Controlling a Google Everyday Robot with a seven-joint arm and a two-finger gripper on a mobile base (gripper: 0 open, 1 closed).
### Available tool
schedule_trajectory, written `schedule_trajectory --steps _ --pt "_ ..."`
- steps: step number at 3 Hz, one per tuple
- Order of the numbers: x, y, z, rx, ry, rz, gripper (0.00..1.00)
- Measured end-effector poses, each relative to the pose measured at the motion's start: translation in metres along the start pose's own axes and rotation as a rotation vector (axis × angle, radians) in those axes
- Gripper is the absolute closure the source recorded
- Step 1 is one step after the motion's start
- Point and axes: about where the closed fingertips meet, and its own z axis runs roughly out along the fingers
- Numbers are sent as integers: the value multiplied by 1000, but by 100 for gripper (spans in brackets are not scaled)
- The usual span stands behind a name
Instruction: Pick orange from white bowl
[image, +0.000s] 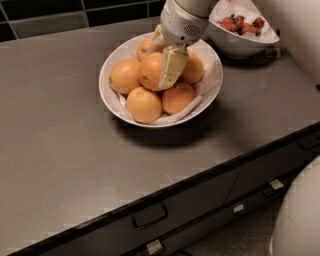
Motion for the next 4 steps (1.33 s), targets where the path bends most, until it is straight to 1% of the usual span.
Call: schedule_trajectory --steps 1,2,3,4 --pt "0 -1 1 4 0 0 44" --pt "0 -1 0 4 0 0 41" --pt "0 -1 1 7 -1 -1 31" --pt "0 -1 1 7 -1 -2 33"
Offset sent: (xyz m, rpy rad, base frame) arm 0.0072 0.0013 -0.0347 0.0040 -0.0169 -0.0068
